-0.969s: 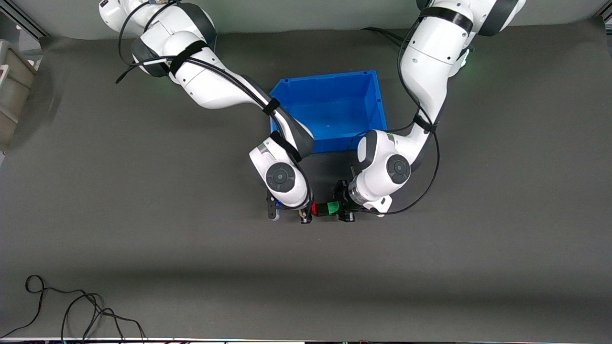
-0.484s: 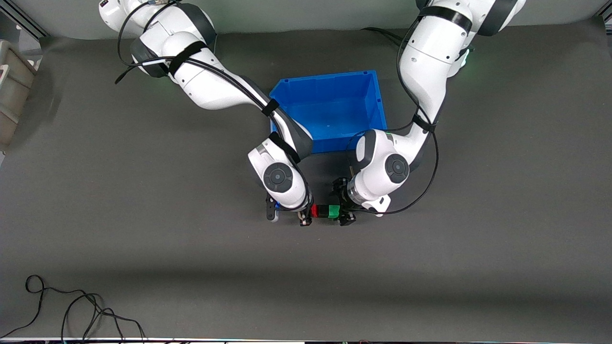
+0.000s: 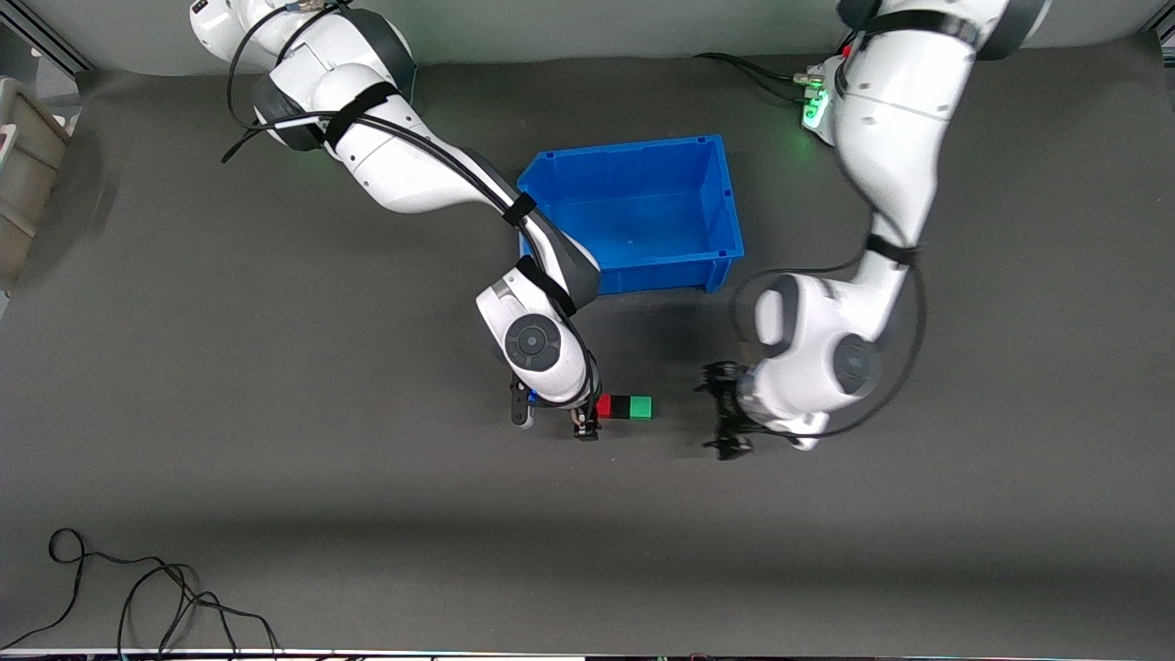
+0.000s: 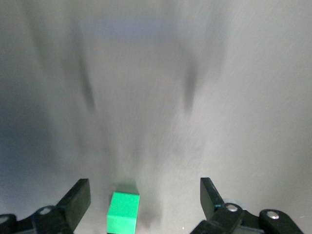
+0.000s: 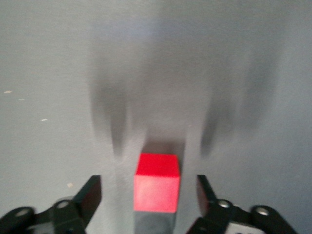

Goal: Attach green and red cubes to black cube
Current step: 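Open both grippers and lift them away from the joined cubes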

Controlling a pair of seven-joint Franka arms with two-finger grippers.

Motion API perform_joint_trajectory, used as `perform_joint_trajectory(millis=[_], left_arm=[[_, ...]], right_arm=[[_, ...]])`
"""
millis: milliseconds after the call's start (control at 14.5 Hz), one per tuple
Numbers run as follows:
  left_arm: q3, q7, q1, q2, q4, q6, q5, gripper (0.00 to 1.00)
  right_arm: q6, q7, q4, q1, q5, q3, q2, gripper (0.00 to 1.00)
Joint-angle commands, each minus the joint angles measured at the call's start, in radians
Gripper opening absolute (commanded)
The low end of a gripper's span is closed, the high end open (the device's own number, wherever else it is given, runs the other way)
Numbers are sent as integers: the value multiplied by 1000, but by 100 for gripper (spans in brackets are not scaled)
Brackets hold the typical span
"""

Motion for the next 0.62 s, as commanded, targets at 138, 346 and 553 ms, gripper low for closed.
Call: perform_joint_trajectory(millis=[138, 346, 553], left_arm=[[-7, 260, 209, -117, -17, -273, 170, 100], [-8, 514, 318, -192, -15, -414, 290, 100], [-7, 784, 384, -283, -14, -540, 384, 100]], right_arm=[[-89, -175, -56, -33, -48, -65, -206, 100], [-201, -574, -162, -134, -38, -66, -363, 100], [-287, -807, -232, -251, -31, -65, -495, 100]])
